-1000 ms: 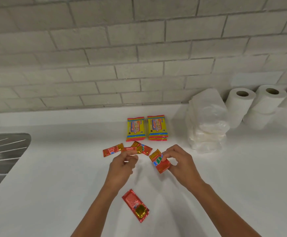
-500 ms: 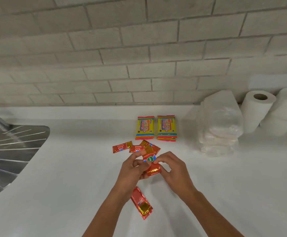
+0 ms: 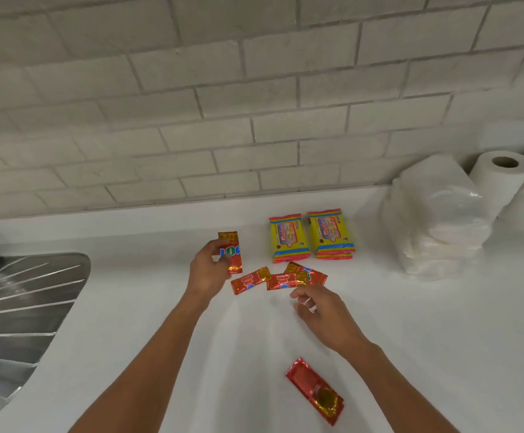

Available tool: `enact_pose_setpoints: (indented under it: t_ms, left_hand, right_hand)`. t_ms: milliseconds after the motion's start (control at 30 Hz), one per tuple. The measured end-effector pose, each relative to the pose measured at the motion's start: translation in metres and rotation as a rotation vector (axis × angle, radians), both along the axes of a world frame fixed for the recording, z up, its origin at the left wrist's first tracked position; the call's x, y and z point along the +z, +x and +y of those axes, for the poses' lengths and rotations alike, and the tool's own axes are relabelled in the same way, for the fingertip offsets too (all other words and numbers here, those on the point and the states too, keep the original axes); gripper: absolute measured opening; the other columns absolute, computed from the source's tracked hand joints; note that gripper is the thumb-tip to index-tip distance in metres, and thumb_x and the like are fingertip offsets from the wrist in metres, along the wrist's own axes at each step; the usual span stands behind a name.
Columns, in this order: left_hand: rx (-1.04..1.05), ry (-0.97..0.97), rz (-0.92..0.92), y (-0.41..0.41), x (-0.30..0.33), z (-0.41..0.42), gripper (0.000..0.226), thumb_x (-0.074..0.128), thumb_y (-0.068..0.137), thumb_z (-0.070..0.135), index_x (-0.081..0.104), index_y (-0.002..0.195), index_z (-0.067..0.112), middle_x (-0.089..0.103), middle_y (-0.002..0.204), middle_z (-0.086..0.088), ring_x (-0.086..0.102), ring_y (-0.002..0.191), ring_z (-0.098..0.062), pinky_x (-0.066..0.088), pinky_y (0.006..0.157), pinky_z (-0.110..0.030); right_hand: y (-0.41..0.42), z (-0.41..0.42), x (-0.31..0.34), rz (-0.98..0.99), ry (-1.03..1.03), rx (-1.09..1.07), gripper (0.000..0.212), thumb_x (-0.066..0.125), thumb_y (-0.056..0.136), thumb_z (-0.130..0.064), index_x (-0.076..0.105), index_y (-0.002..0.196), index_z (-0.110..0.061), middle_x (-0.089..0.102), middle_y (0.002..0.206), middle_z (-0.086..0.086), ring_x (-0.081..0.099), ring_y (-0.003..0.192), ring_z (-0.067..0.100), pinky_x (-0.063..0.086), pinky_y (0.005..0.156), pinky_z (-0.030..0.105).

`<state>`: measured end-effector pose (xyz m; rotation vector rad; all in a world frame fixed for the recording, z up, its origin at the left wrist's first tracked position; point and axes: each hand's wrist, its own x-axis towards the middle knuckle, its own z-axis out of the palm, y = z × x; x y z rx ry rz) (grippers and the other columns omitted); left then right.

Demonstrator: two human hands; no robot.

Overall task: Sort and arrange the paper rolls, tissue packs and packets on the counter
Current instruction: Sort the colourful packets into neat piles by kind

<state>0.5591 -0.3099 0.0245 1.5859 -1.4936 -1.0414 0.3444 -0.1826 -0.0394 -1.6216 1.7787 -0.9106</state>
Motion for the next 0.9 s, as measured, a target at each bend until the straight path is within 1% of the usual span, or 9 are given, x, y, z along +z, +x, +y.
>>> enact_pose_setpoints:
  t_ms: [67, 200, 300, 400, 567, 667, 767, 833, 900]
  left_hand:
    - [-0.002, 0.008, -0.041, 0.017, -0.006, -0.028, 0.037, 0.053, 0.099, 0.005, 0.057, 0.133, 0.019, 0.058, 0.125, -0.003, 0.065, 0.096, -0.022, 0.056, 0.069, -0.026]
    - [-0.011, 0.042, -0.101, 0.047, -0.024, -0.078, 0.038, 0.052, 0.098, 0.005, 0.059, 0.132, 0.02, 0.06, 0.13, -0.005, 0.063, 0.1, -0.022, 0.059, 0.08, -0.035]
    - [-0.029, 0.048, -0.144, 0.06, -0.037, -0.108, 0.037, 0.053, 0.096, 0.006, 0.061, 0.128, 0.023, 0.061, 0.131, -0.005, 0.065, 0.106, -0.025, 0.059, 0.088, -0.042]
    - [-0.055, 0.053, -0.207, 0.068, -0.05, -0.13, 0.036, 0.055, 0.096, 0.008, 0.061, 0.128, 0.022, 0.061, 0.131, -0.007, 0.064, 0.111, -0.028, 0.058, 0.089, -0.045]
    - [-0.087, 0.052, -0.285, 0.074, -0.067, -0.152, 0.034, 0.056, 0.095, 0.009, 0.063, 0.127, 0.02, 0.062, 0.129, -0.009, 0.063, 0.11, -0.032, 0.058, 0.089, -0.048]
    - [-0.103, 0.055, -0.343, 0.079, -0.072, -0.162, 0.038, 0.054, 0.093, 0.007, 0.063, 0.128, 0.02, 0.063, 0.13, -0.007, 0.062, 0.112, -0.031, 0.057, 0.089, -0.045]
    - [-0.136, 0.038, -0.479, 0.081, -0.08, -0.169, 0.042, 0.053, 0.091, 0.009, 0.061, 0.131, 0.02, 0.063, 0.129, -0.009, 0.059, 0.115, -0.034, 0.052, 0.092, -0.042]
    - [-0.158, 0.02, -0.589, 0.079, -0.085, -0.169, 0.04, 0.052, 0.093, 0.016, 0.061, 0.132, 0.022, 0.057, 0.13, -0.014, 0.054, 0.118, -0.039, 0.049, 0.094, -0.048]
    - [-0.177, 0.021, -0.688, 0.075, -0.086, -0.166, 0.037, 0.05, 0.096, 0.023, 0.06, 0.132, 0.022, 0.05, 0.128, -0.016, 0.049, 0.118, -0.042, 0.047, 0.095, -0.052]
  right_hand:
    - [0.011, -0.009, -0.002, 0.014, 0.033, -0.063, 0.017, 0.064, 0.094, -0.022, 0.067, 0.108, -0.029, 0.062, 0.104, -0.012, 0.059, 0.09, 0.003, 0.05, 0.081, 0.019]
    - [0.024, -0.021, -0.009, 0.053, 0.078, -0.163, 0.017, 0.065, 0.092, -0.02, 0.068, 0.107, -0.029, 0.061, 0.101, -0.013, 0.056, 0.084, -0.001, 0.046, 0.077, 0.015]
    - [0.029, -0.027, -0.011, 0.081, 0.124, -0.178, 0.018, 0.066, 0.092, -0.023, 0.068, 0.108, -0.03, 0.061, 0.103, -0.012, 0.058, 0.086, 0.002, 0.048, 0.078, 0.019]
    - [0.033, -0.033, -0.012, 0.12, 0.14, -0.186, 0.019, 0.067, 0.091, -0.024, 0.068, 0.109, -0.03, 0.061, 0.104, -0.012, 0.057, 0.088, 0.002, 0.051, 0.08, 0.021]
    - [0.037, -0.034, -0.015, 0.146, 0.16, -0.202, 0.019, 0.068, 0.091, -0.024, 0.068, 0.11, -0.029, 0.06, 0.103, -0.013, 0.056, 0.082, -0.001, 0.051, 0.079, 0.02]
    - [0.038, -0.029, -0.016, 0.161, 0.184, -0.204, 0.02, 0.067, 0.092, -0.025, 0.069, 0.111, -0.029, 0.061, 0.104, -0.011, 0.058, 0.083, 0.002, 0.053, 0.082, 0.021]
    - [0.039, -0.019, -0.018, 0.165, 0.223, -0.193, 0.022, 0.066, 0.093, -0.025, 0.068, 0.114, -0.029, 0.059, 0.101, -0.013, 0.059, 0.087, 0.003, 0.053, 0.084, 0.023]
    - [0.04, -0.011, -0.019, 0.167, 0.232, -0.191, 0.022, 0.065, 0.093, -0.025, 0.068, 0.115, -0.029, 0.06, 0.102, -0.013, 0.06, 0.089, 0.004, 0.054, 0.085, 0.024]
    - [0.04, -0.004, -0.02, 0.169, 0.239, -0.192, 0.022, 0.065, 0.093, -0.024, 0.068, 0.115, -0.028, 0.059, 0.102, -0.014, 0.06, 0.09, 0.004, 0.052, 0.083, 0.019]
